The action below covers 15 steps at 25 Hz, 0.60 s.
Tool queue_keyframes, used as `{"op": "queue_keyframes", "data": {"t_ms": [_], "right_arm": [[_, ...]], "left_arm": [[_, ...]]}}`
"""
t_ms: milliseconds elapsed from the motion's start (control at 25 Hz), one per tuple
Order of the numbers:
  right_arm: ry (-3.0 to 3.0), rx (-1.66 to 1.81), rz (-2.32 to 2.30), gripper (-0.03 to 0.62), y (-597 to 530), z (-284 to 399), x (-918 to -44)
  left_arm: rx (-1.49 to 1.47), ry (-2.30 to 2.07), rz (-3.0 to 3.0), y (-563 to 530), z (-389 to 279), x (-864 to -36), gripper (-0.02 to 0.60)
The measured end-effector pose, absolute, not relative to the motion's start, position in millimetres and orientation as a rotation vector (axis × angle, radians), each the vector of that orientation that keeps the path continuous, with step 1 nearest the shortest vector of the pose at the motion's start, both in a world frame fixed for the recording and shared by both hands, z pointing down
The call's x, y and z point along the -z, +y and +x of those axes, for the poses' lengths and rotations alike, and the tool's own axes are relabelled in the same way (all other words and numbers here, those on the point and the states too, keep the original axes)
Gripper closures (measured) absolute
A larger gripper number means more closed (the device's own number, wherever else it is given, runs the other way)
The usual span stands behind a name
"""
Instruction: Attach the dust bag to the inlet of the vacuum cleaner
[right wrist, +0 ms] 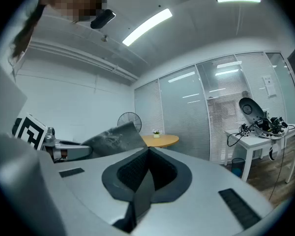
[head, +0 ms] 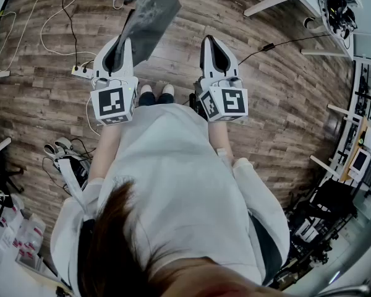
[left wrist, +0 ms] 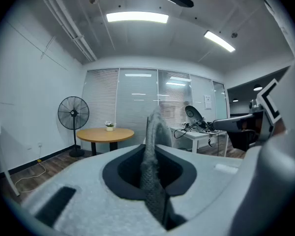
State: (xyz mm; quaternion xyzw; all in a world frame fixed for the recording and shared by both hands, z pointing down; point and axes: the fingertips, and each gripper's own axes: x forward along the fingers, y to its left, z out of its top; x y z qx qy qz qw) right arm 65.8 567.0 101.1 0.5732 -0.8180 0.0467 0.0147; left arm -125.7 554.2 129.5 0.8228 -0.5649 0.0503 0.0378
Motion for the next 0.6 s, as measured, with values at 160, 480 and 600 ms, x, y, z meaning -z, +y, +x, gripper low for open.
{"op": "queue_keyframes", "data": {"t_ms": [160, 480, 600], "right_arm": [[-2.548, -0.143, 1.783, 0.592, 566, 62, -100], [-2.548, -0.112, 1.774, 0.592, 568, 42, -95], [-2.549, -0.091, 1.764, 0.592, 569, 33, -94]], "left_arm": [[-0.162, -1.743, 2.525, 553, -131, -129, 0.548], [-0.147, -1.714, 2.544, 555, -145, -127, 0.548], [-0.151, -1.707, 2.554, 556, -152, -127, 0.546]]}}
